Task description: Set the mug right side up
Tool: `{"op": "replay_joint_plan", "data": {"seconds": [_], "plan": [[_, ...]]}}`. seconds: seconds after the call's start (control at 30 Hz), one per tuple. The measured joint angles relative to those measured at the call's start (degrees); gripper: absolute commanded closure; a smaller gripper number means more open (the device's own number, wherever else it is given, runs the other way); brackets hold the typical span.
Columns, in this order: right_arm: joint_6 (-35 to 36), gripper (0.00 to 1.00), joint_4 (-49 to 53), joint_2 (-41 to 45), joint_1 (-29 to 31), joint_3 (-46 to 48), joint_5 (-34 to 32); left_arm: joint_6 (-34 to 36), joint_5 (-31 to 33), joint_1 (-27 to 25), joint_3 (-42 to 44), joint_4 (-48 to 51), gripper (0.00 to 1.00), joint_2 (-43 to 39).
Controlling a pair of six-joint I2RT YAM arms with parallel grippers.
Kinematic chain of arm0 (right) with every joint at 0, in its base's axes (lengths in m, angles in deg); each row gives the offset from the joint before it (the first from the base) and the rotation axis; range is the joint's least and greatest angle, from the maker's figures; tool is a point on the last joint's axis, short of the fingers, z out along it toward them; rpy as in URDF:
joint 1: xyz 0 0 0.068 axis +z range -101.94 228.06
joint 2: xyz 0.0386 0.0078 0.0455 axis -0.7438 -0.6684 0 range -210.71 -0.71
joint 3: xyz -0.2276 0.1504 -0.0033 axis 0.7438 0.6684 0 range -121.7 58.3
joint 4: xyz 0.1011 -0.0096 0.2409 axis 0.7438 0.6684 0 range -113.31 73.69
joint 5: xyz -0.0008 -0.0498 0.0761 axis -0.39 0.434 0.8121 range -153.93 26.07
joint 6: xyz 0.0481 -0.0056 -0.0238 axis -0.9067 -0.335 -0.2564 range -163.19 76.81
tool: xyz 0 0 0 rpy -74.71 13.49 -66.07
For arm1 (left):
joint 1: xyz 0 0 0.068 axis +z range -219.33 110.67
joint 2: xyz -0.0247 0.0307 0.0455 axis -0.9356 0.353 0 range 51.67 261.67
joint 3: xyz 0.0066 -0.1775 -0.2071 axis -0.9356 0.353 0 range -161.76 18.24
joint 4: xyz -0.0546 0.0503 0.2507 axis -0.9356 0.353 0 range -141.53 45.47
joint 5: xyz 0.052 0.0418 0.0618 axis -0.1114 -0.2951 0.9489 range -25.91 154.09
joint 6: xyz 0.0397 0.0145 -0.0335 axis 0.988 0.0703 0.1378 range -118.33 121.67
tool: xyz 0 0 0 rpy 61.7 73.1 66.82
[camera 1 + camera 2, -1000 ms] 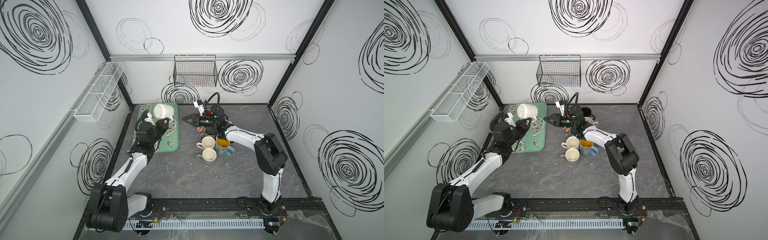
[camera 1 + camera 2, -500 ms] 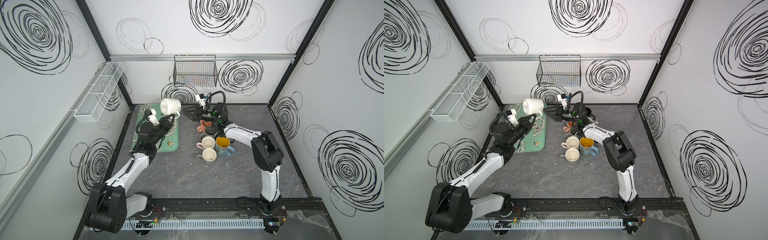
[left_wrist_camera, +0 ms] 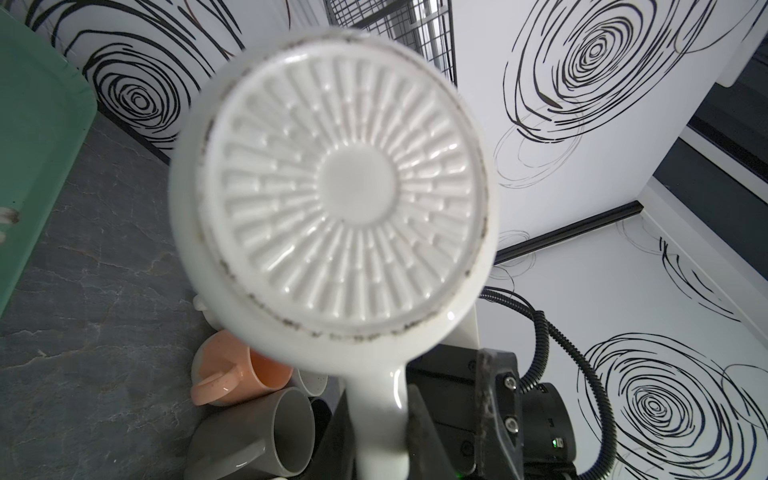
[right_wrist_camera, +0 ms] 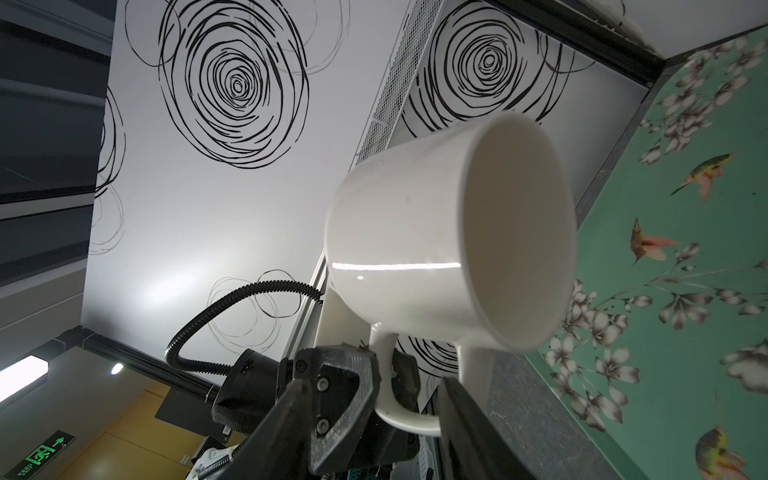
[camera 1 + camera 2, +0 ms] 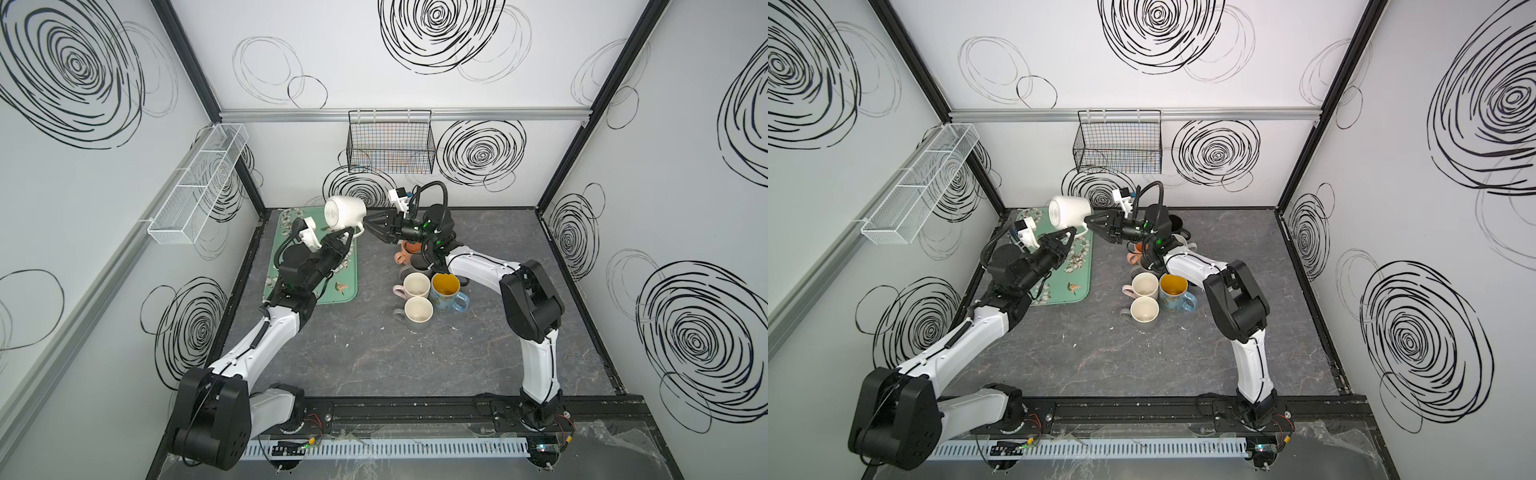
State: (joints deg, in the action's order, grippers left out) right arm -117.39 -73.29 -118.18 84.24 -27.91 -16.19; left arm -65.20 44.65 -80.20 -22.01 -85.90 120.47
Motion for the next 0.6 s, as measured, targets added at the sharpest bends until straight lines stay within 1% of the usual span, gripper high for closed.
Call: {"op": "replay_joint_plan", "data": {"seconds": [0.23, 0.33, 0.47, 0.6], "plan": [[3.5, 0.47, 4.2, 2.6, -0.4, 4.7, -3.0, -0.2, -0.1, -0.2, -0.5, -0.2, 1.0, -1.0], [4.6, 0.47, 5.6, 2.9, -0.4, 5.0, -3.6, -0.2, -0.2, -0.5, -0.6, -0.9, 1.0, -1.5], [4.2, 0.47, 5.4, 2.9, -0.3, 4.7, -3.5, -0.3, 0.1, -1.2, -0.6, -1.7, 1.0, -1.6], [1.4, 0.47, 2.6, 2.2, -0.1, 3.0, -2.7, -0.5, 0.1, -2.1, -0.6, -1.9, 1.0, -1.6]]}}
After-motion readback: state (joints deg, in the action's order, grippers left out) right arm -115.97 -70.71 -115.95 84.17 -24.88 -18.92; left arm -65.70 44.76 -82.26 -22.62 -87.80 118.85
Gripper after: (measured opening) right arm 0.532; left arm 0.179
